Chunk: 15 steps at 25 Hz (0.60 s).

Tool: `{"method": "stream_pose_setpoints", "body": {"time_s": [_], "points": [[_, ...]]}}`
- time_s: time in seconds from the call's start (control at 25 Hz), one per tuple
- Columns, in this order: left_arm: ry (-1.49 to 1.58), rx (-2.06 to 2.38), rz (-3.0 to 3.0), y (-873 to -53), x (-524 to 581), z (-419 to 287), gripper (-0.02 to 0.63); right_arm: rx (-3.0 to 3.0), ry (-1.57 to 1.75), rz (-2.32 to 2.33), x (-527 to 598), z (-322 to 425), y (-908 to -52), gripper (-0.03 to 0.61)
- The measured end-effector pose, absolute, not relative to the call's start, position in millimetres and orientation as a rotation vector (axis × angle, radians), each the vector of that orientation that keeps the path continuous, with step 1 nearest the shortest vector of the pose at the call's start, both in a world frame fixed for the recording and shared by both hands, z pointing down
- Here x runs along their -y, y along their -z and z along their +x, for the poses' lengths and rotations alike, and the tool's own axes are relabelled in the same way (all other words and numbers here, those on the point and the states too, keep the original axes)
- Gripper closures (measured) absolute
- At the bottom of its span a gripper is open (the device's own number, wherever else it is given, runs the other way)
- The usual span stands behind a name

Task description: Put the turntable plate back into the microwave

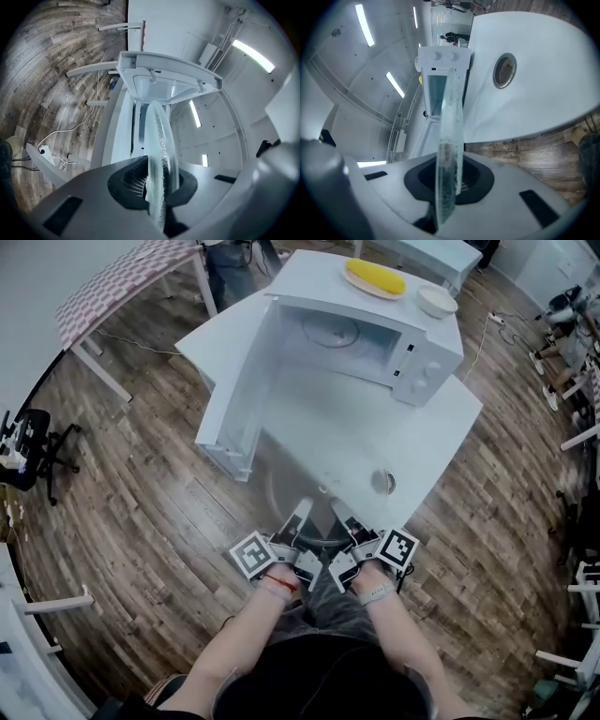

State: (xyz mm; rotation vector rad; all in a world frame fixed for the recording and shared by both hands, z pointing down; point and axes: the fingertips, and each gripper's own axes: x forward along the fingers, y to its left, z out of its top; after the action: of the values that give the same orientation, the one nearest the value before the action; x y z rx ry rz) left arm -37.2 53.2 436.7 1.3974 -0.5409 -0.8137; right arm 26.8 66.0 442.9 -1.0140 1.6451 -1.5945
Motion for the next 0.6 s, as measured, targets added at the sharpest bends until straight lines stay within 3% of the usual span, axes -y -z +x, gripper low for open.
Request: {"method": "stream_pose_setpoints", "body": {"time_s": [0.6], "points": [[0.807, 0.550, 1.411, -442.6, 25.4, -2.4, 0.583, -1.649, 1.592, -1.022, 12.1, 63.1, -447.0, 0.535]]}}
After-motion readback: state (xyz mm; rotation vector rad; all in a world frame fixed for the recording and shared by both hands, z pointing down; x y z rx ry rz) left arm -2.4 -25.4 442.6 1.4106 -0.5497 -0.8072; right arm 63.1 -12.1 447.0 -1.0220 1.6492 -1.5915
